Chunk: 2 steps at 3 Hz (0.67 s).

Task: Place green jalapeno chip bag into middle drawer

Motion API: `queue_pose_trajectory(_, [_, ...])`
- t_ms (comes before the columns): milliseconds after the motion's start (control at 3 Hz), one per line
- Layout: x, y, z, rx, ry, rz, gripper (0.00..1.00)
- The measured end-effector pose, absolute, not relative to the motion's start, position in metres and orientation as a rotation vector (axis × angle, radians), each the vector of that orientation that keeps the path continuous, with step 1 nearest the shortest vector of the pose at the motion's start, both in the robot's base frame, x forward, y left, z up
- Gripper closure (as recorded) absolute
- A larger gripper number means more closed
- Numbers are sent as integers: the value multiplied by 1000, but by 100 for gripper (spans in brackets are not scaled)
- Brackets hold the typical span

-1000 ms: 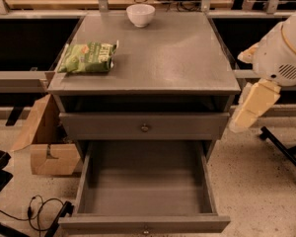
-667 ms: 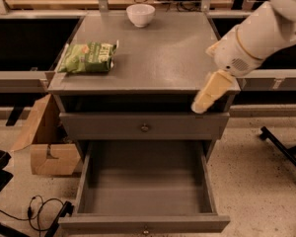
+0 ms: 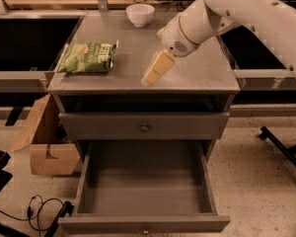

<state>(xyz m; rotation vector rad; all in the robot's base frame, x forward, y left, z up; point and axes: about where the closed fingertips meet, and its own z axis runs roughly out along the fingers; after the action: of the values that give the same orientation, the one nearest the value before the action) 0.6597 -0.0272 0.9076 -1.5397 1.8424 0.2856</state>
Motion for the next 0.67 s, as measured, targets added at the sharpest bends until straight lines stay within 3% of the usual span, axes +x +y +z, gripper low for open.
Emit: queue_pose_trajectory(667, [688,-15,907,-1520,1809,289,0])
